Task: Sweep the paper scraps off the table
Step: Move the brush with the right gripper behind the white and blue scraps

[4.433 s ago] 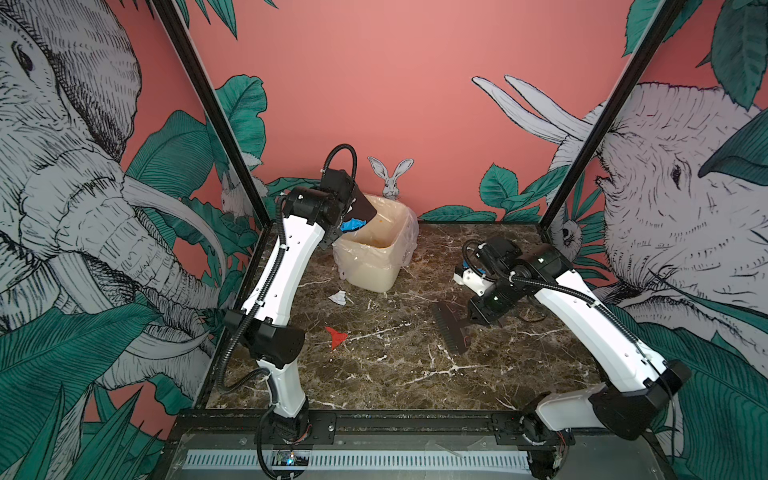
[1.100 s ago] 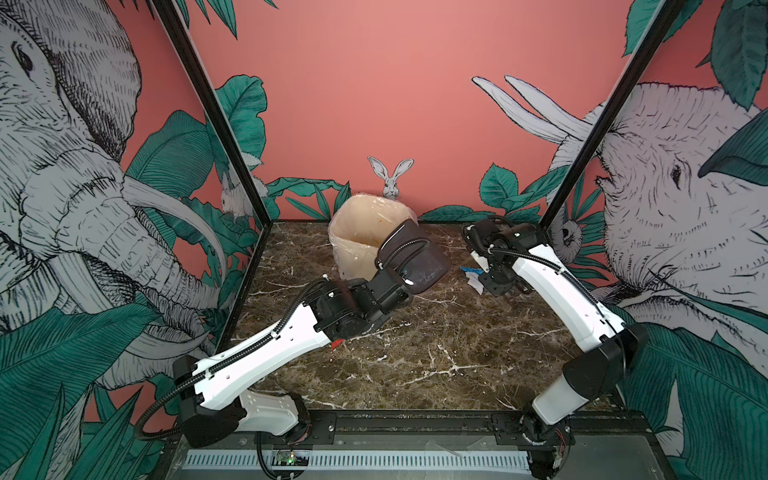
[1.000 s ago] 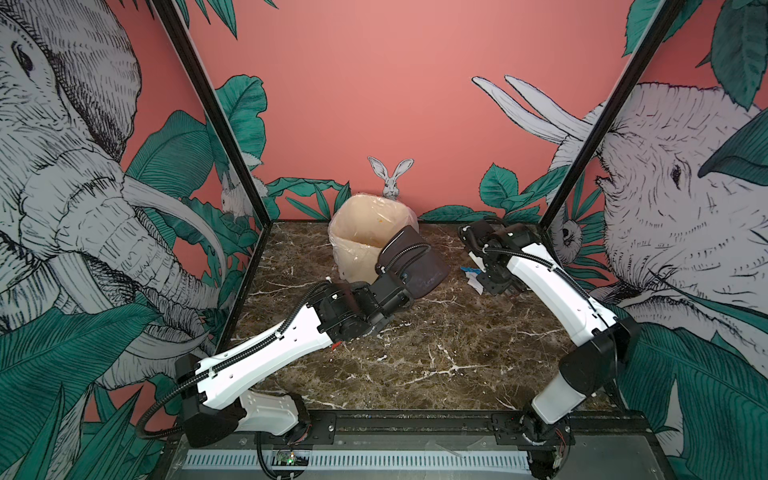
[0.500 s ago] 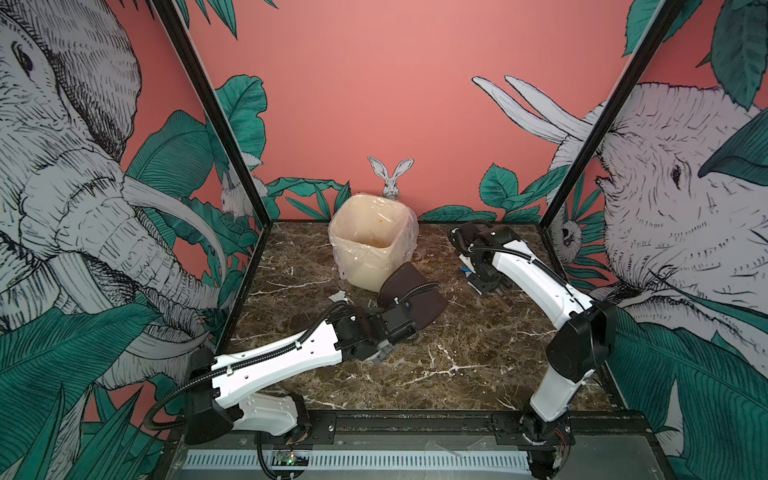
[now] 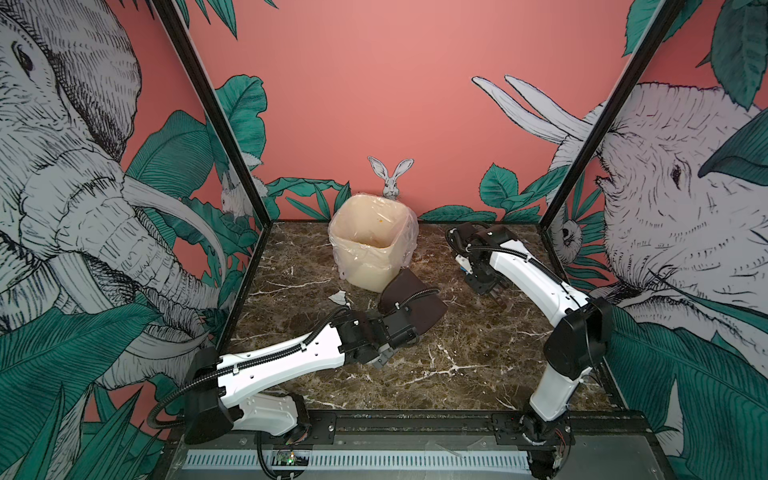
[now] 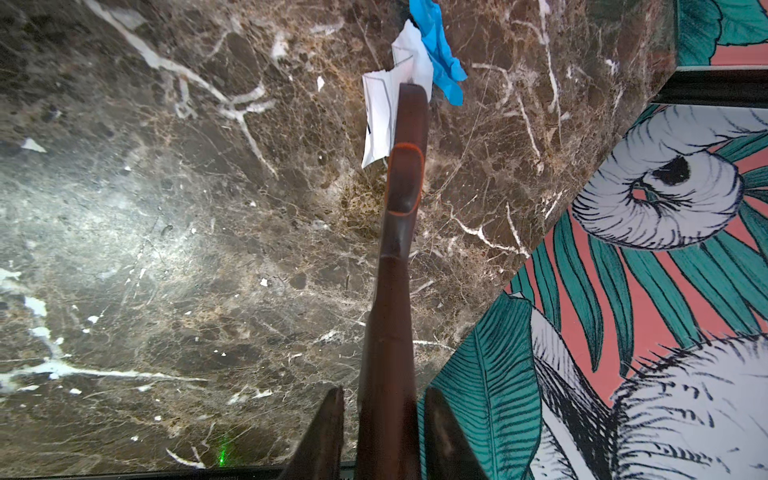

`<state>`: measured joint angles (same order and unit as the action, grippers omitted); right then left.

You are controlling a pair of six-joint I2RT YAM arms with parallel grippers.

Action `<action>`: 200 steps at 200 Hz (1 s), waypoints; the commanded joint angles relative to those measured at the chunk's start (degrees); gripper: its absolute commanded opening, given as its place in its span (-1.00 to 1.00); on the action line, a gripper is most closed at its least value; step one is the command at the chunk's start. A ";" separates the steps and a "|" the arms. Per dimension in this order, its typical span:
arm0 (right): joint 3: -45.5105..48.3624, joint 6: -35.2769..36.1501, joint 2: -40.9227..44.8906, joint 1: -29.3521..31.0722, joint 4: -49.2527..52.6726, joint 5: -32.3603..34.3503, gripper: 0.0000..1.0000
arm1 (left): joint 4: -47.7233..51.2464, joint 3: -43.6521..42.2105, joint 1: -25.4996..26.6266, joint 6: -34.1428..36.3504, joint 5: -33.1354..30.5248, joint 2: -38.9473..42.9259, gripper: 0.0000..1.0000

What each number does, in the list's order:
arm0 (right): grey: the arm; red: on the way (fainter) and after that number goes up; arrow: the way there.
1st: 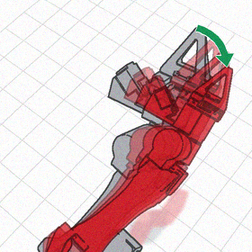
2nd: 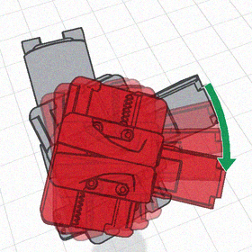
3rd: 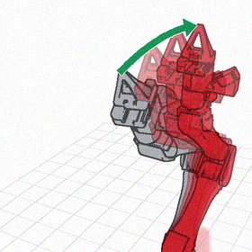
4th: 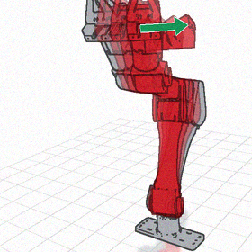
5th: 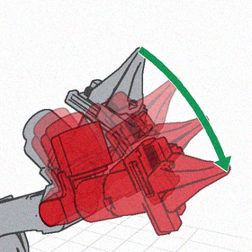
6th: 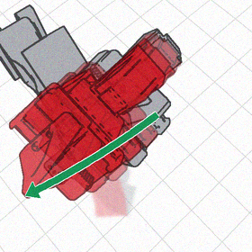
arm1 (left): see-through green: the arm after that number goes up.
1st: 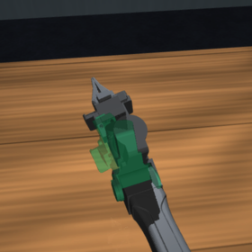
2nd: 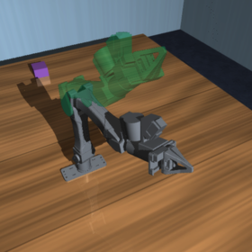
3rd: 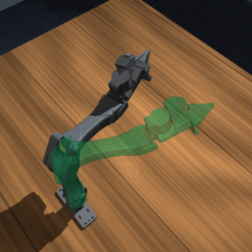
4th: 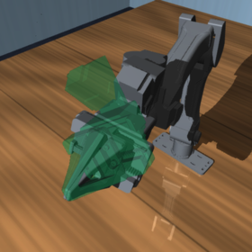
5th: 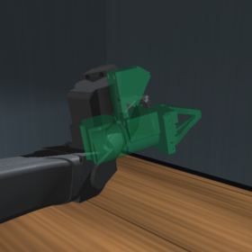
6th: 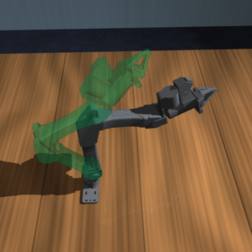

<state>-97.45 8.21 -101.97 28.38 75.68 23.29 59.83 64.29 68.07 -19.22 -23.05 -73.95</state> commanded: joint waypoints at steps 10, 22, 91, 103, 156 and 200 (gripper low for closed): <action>0.81 0.41 -0.15 1.27 0.84 -1.47 -1.00 | -0.43 -1.05 0.39 -2.89 0.02 0.39 -1.00; 0.71 0.49 -0.20 1.82 1.13 -1.91 -1.00 | -0.09 -1.25 0.39 -3.34 -0.08 0.63 -1.00; -2.47 -0.12 1.30 7.29 5.61 -7.28 -1.00 | 0.70 -2.78 0.49 -4.06 0.28 0.60 -1.00; -4.03 -0.64 2.22 8.14 6.54 -8.25 -1.00 | 0.86 -2.85 0.55 -4.07 0.40 0.27 -1.00; -10.13 -1.09 2.32 7.95 9.53 0.23 -1.00 | 0.01 -3.03 0.66 -3.28 1.40 -1.57 -1.00; -11.51 -0.23 -3.32 7.30 6.08 2.72 -1.00 | -0.72 -3.36 0.92 -2.66 3.16 -4.15 -1.00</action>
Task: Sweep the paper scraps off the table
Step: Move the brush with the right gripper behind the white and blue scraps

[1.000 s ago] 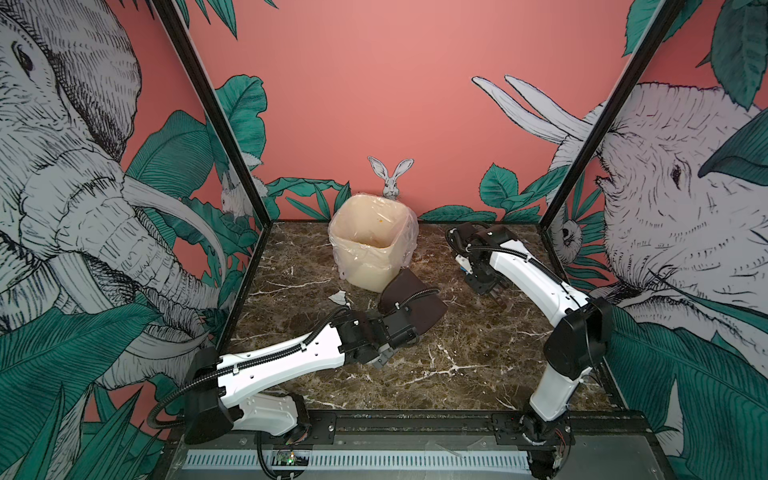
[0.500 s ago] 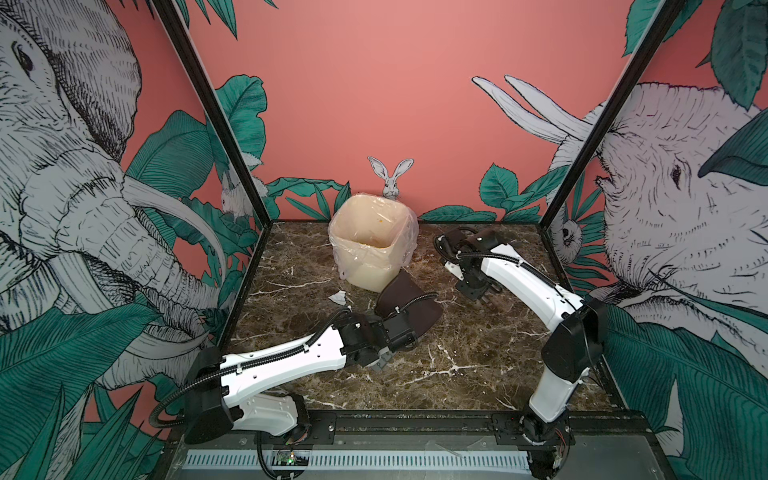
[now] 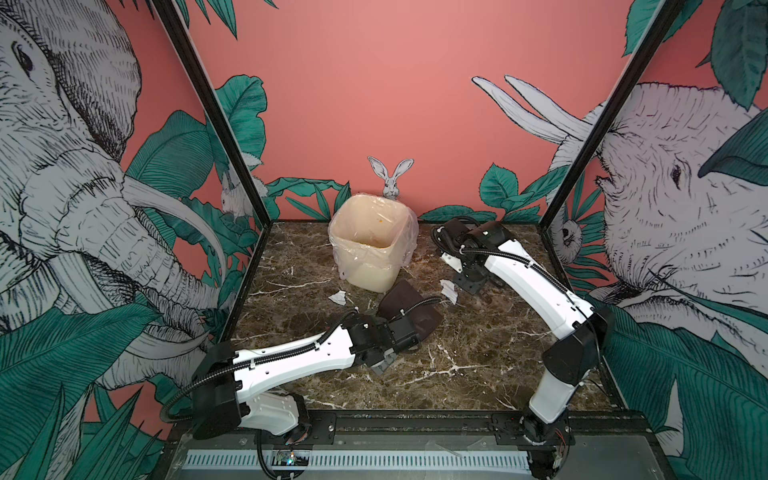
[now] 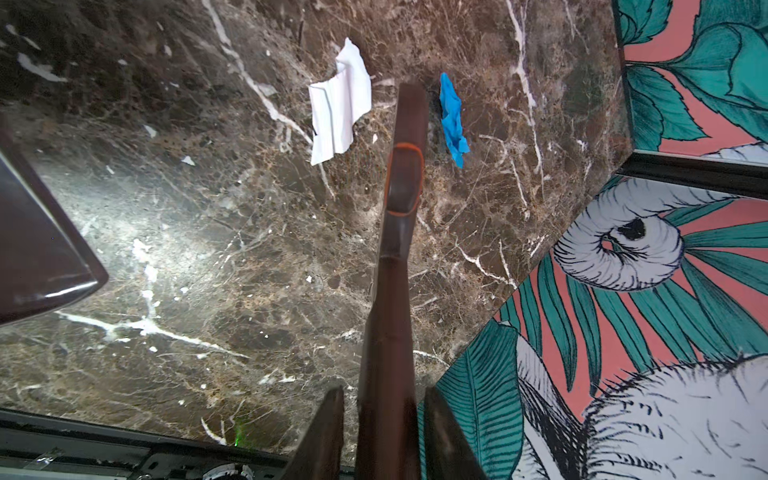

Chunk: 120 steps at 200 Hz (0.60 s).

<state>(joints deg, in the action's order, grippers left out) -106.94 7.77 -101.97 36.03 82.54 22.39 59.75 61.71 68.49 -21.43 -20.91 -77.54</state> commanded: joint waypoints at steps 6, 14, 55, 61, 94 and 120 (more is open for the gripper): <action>-2.81 0.35 -4.47 -0.41 -0.96 3.94 -1.00 | -0.77 -1.01 0.58 -0.45 1.19 -0.68 -1.00; -4.07 0.62 -5.82 -0.44 -1.07 4.11 -1.00 | -1.05 -1.31 0.68 -0.56 1.51 -0.77 -1.00; -8.79 1.72 -10.84 -0.13 -1.22 3.01 -1.00 | -2.07 -3.65 0.86 -2.06 4.29 -0.66 -1.00; -8.90 1.83 -11.29 -0.02 -1.24 2.92 -1.00 | -2.02 -3.87 0.94 -2.48 4.86 -0.85 -1.00; -8.05 2.58 -12.59 1.24 -1.07 1.56 -1.00 | -2.17 -4.98 1.16 -4.77 7.64 -2.04 -1.00; -7.08 3.11 -11.83 3.38 -0.74 -0.66 -1.00 | -2.78 -6.14 1.30 -5.89 8.89 -1.98 -1.00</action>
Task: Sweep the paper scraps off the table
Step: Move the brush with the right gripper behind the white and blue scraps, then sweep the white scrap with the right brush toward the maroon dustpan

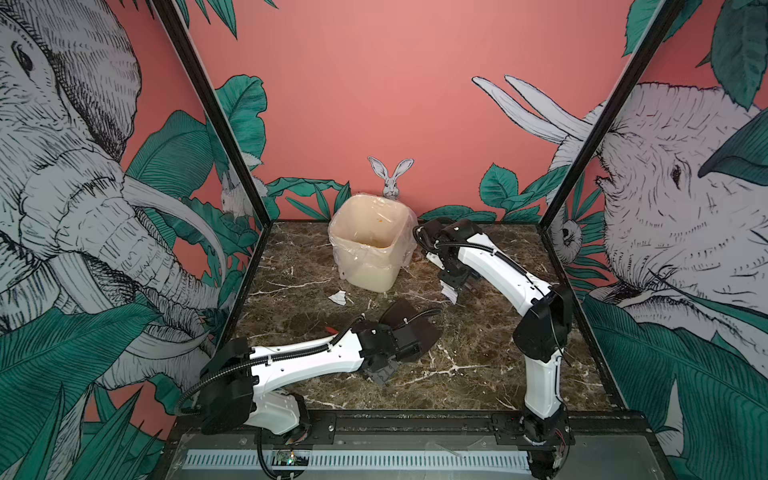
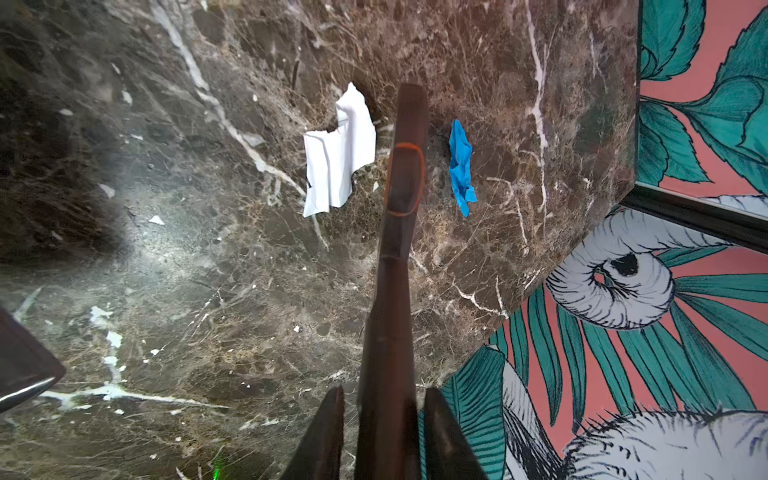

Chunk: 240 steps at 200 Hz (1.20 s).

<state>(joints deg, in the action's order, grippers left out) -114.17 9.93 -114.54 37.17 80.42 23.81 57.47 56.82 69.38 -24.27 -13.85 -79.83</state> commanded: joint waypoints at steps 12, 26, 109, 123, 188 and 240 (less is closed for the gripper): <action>0.60 0.90 1.13 3.55 2.07 -3.62 -1.00 | -0.69 -1.91 0.46 -3.39 2.27 0.46 -1.00; 1.59 0.62 1.82 5.38 2.91 -5.00 -1.00 | -0.79 -2.40 0.58 -3.58 2.77 0.56 -1.00; 0.57 -2.55 8.39 9.85 6.34 -12.72 -1.00 | -4.33 -3.97 1.40 -3.79 5.49 -1.91 -1.00; -0.62 -2.47 8.72 9.76 7.20 -9.83 -1.00 | -5.04 -3.60 1.50 -3.28 5.56 -2.71 -1.00; 0.09 -2.20 5.13 8.02 6.53 -3.51 -1.00 | -5.88 -2.59 1.43 -3.86 7.23 -4.41 -1.00; -0.66 -1.61 2.36 7.59 6.11 -4.11 -1.00 | -2.34 0.76 1.30 -4.47 9.76 -7.24 -1.00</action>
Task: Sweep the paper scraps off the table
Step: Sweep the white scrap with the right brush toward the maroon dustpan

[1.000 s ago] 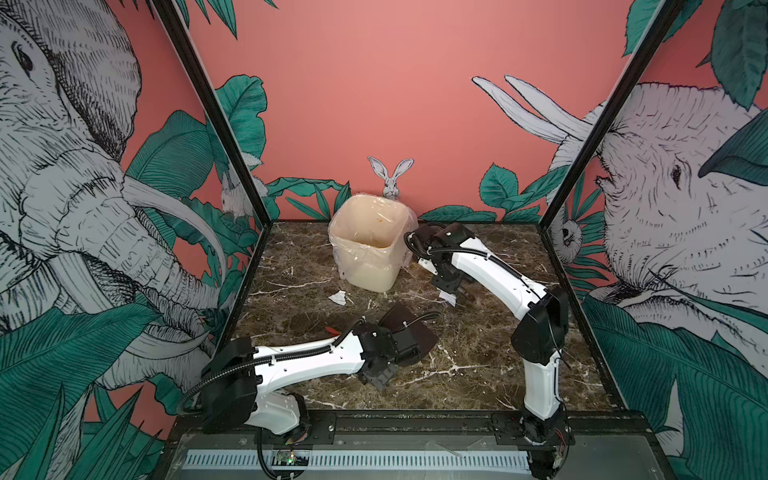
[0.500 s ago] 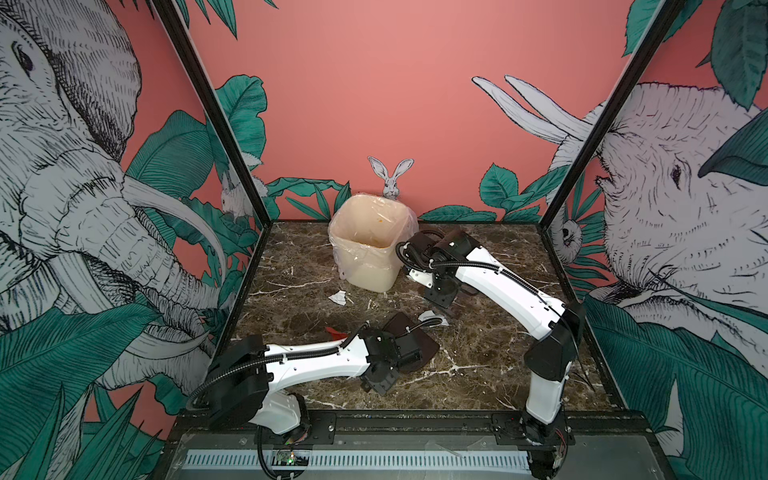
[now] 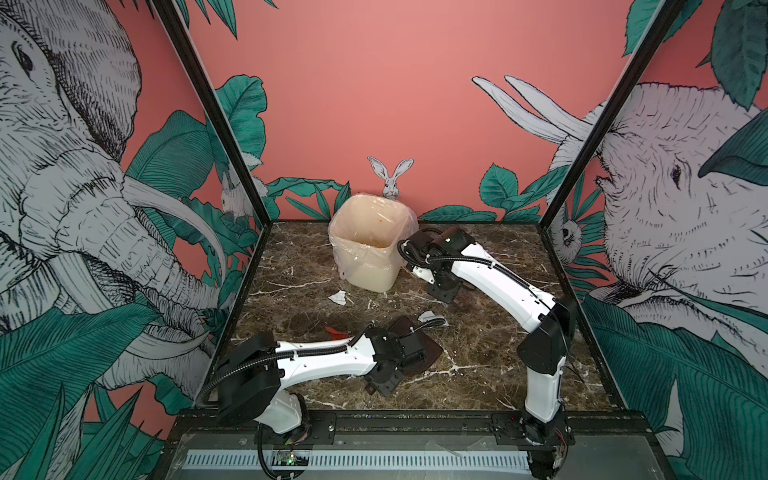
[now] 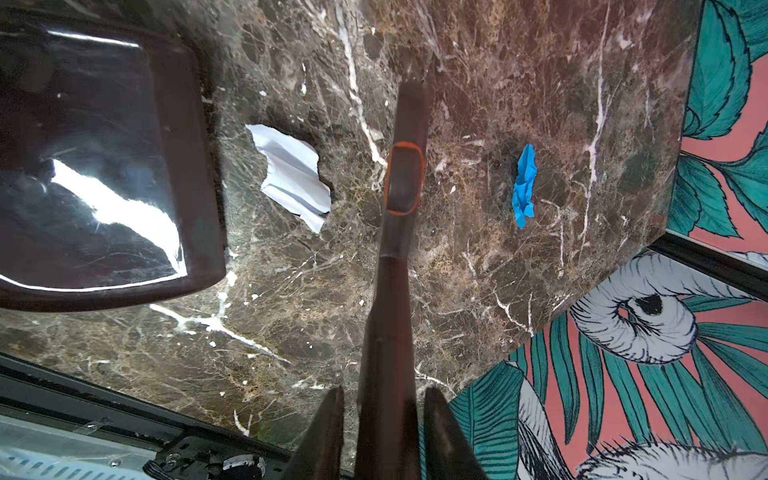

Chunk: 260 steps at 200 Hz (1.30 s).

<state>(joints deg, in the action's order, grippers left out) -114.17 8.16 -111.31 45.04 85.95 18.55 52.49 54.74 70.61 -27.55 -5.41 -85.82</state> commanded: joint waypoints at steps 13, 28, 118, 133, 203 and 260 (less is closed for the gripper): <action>-0.70 0.19 -1.21 -0.30 0.79 0.87 -1.00 | 3.58 3.71 0.06 -0.73 1.83 -2.33 -1.00; -0.57 0.27 -1.43 -0.30 0.75 0.45 -1.00 | 4.07 4.15 -0.19 -0.37 2.22 -3.24 -1.00; 2.40 0.71 -0.60 -0.05 1.15 -2.65 -1.00 | 6.28 5.10 -2.55 0.74 4.11 -3.56 -1.00; 3.26 0.87 -0.07 0.37 1.15 -3.92 -1.00 | 6.15 4.94 -2.79 1.02 4.52 -3.56 -1.00; 4.93 0.05 2.65 3.43 2.55 -12.25 -1.00 | 6.38 5.38 -3.59 1.88 5.18 -4.35 -1.00; 0.91 -1.69 8.04 6.93 4.88 -25.52 -1.00 | 6.69 5.73 -3.73 2.28 5.23 -4.71 -1.00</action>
<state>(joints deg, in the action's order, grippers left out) -110.96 7.60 -106.67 50.30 87.37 4.78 57.21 58.92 67.35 -25.65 -0.43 -90.35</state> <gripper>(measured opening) 0.291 0.290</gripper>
